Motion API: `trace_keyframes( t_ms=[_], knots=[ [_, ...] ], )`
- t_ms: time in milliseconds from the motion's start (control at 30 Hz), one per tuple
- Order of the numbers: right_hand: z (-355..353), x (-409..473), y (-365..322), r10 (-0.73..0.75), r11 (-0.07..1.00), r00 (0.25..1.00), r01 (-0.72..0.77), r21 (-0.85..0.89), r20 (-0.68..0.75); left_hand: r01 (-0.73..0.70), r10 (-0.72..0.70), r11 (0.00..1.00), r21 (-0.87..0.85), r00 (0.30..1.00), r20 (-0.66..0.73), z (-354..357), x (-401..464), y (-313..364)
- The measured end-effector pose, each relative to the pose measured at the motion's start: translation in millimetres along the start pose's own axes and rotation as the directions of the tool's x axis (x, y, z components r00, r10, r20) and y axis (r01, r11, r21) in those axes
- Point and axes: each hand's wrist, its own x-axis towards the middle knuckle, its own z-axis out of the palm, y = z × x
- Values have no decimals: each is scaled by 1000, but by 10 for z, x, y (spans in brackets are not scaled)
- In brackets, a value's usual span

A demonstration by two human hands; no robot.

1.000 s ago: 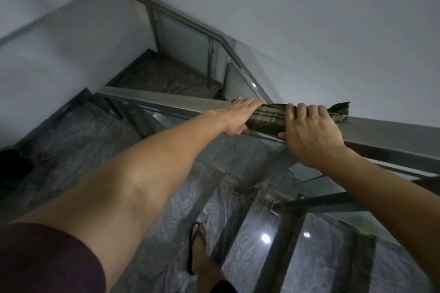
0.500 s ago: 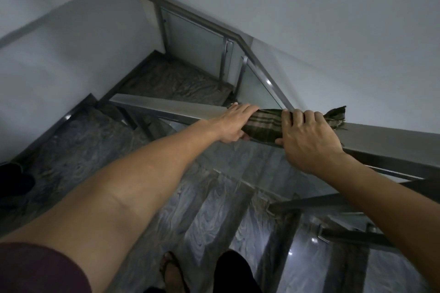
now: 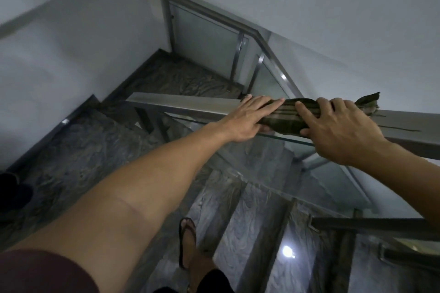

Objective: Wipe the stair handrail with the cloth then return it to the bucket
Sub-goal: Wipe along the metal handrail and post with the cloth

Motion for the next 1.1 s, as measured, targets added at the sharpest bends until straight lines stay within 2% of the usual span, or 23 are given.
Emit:
trace_keyframes(
  t_ms=[667,867,1100],
  knots=[
    [-25,2192,-2028,-19,1000,999,19,-10,-45,-8,8,1000,4,999,45,104,-949,-2815],
    [30,2875,-2670,23,999,998,-25,-25,-55,-25,25,1000,-5,999,25,195,-1224,-3711],
    [32,3397,-3127,28,999,999,-30,-40,-44,-17,17,1000,-2,999,36,201,-1451,-4368]
  ],
)
